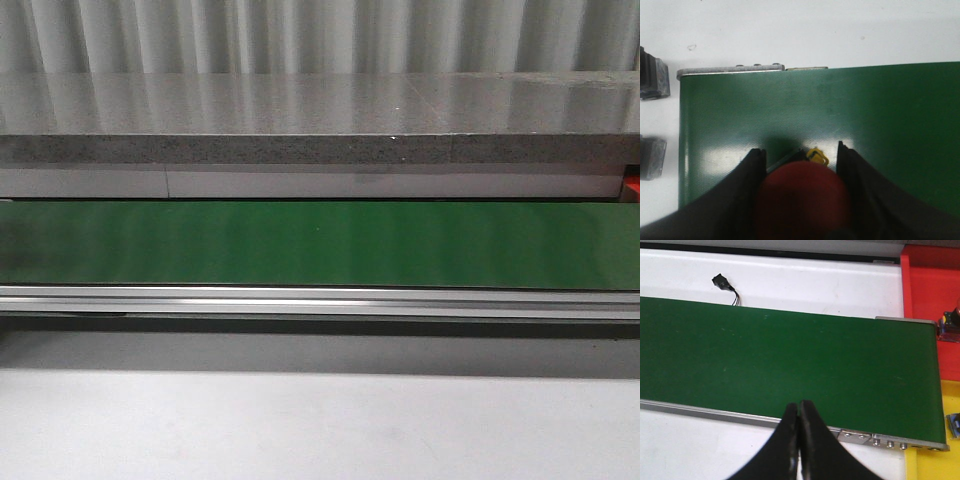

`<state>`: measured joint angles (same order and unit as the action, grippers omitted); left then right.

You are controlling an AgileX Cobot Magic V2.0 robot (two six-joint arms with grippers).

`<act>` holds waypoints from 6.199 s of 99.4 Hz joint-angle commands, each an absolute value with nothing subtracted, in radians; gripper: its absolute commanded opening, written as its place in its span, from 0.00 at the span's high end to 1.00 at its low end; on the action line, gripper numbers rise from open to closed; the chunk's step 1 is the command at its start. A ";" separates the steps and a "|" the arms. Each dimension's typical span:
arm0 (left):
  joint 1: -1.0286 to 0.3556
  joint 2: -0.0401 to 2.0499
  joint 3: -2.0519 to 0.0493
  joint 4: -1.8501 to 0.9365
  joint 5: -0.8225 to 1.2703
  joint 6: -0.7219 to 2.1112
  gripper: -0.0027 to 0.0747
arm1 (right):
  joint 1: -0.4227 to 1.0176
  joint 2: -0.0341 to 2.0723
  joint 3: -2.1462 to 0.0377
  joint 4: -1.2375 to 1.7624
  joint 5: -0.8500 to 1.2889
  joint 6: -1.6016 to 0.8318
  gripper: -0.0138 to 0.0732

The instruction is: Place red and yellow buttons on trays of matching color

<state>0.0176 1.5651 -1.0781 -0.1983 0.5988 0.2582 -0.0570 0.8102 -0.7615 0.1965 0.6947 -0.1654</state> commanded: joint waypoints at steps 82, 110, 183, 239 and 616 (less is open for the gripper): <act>0.010 1.419 -1.132 -0.204 0.588 0.259 0.13 | -0.056 0.802 -0.785 0.200 0.639 -0.173 0.98; 0.144 1.299 -1.128 -0.187 0.600 0.125 0.14 | -0.056 0.802 -0.785 0.200 0.639 -0.173 0.98; 0.580 1.559 -0.903 -0.180 0.363 0.035 0.14 | -0.056 0.802 -0.785 0.200 0.638 -0.173 0.98; 0.580 1.732 -1.059 -0.180 0.351 0.035 0.14 | -0.056 0.802 -0.785 0.200 0.638 -0.173 0.98; -0.032 0.610 -0.660 -0.137 0.687 0.070 0.86 | -0.056 0.802 -0.785 0.200 0.634 -0.173 0.98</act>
<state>-0.0225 0.6107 -0.6319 -0.1181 0.7608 0.0672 -0.0570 0.8102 -0.7615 0.1965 0.6964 -0.1654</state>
